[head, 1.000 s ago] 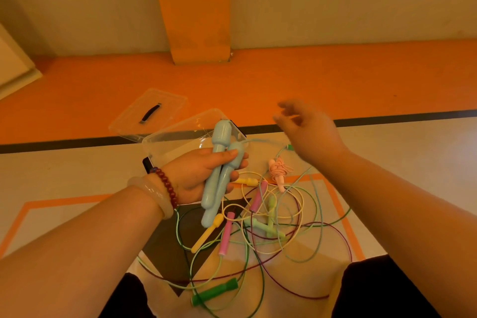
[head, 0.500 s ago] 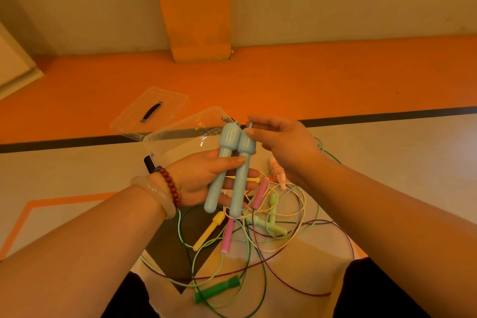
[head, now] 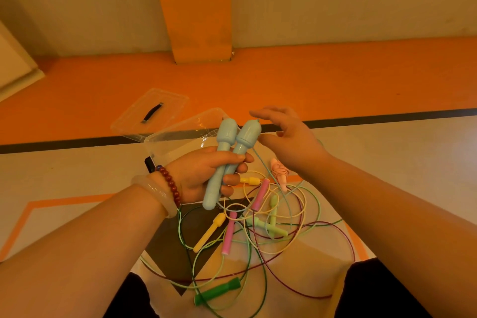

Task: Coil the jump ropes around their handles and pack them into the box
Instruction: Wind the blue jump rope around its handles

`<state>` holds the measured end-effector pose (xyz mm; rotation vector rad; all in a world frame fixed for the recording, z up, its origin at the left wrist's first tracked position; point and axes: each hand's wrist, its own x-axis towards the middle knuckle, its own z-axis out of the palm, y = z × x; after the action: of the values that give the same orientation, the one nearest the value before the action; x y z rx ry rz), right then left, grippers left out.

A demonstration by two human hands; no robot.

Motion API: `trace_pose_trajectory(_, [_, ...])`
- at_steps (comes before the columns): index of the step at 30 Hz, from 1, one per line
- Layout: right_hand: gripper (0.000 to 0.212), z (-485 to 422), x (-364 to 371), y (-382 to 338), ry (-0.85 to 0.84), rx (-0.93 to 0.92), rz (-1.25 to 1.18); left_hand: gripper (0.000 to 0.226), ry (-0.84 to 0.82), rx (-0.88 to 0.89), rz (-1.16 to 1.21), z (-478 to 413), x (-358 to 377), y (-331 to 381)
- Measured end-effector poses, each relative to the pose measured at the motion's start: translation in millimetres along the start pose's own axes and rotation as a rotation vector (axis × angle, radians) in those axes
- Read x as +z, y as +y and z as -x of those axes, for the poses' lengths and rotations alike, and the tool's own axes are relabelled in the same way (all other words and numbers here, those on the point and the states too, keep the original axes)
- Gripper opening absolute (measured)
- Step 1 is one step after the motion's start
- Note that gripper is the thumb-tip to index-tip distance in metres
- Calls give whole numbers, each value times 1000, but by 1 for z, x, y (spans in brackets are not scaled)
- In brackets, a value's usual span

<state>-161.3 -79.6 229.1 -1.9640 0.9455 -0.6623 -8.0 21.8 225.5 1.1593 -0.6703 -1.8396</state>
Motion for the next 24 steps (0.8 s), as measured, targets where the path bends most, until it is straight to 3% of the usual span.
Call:
trace_pose_trajectory(3, [46,-1,1,2,-84,-1,-55,20,-59,12,-74,3,2,0])
trace_pose_trajectory(6, [36,1,5,5,-239,59,-265,26,-80,36,-175,4,3,2])
trace_pose_trajectory(11, [19,3,7,9,-223,79,-273,20,-83,15,-251,7,1,8])
trace_pose_trajectory(15, [11,-2,3,11,-135,126,-255,12,140,100,-218,7,-2,14])
trace_pose_trajectory(19, [24,1,7,13,-105,189,-209,12,423,302,-33,-1,-9,15])
trace_pose_trajectory(22, [27,10,21,6,-104,227,-228,29,504,391,111,-8,-11,12])
trace_pose_trajectory(24, [31,16,32,3,-124,243,-219,24,500,404,155,-9,-9,12])
